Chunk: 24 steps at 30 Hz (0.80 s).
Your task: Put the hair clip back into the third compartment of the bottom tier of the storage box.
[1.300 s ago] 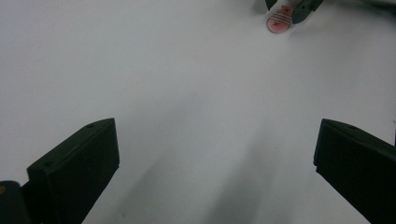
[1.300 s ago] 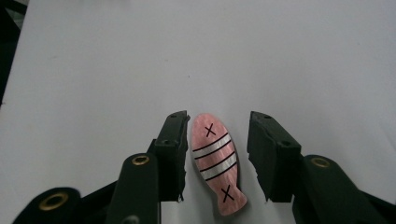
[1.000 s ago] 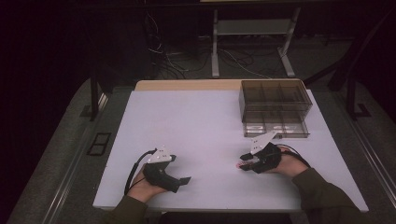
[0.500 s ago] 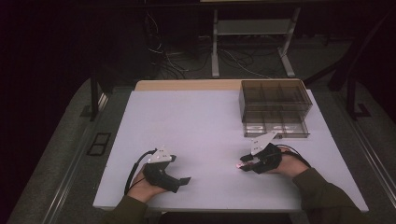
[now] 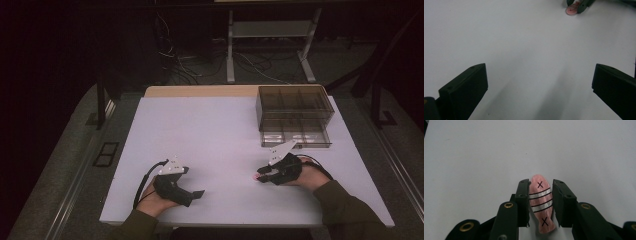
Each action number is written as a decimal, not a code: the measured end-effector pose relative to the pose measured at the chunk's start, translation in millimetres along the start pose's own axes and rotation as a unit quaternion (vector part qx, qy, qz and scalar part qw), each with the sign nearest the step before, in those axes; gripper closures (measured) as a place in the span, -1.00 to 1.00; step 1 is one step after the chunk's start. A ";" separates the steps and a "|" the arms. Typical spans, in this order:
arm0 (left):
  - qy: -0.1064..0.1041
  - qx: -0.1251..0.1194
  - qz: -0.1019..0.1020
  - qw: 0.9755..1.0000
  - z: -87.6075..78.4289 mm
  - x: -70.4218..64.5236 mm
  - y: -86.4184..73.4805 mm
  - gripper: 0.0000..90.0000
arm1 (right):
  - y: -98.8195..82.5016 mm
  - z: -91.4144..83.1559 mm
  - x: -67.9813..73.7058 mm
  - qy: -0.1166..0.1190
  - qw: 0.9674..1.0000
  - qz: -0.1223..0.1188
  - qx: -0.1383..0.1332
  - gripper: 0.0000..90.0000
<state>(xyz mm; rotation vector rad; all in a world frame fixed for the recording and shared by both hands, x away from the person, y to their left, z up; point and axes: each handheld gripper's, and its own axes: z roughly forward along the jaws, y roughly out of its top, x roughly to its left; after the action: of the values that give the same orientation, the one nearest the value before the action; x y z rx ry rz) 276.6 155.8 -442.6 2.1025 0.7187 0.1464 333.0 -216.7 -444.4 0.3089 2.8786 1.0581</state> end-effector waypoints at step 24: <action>0.000 -0.014 0.000 1.000 -2.4 4.6 -3.2 -1.00 | 0.1 -27.0 -11.7 -0.044 0.995 0.081 -0.042 0.48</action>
<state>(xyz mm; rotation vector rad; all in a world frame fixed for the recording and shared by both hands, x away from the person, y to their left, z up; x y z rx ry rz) 278.1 161.4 -444.3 2.0752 0.7114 0.1556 341.1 -236.2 -423.8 0.5770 2.7602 1.1543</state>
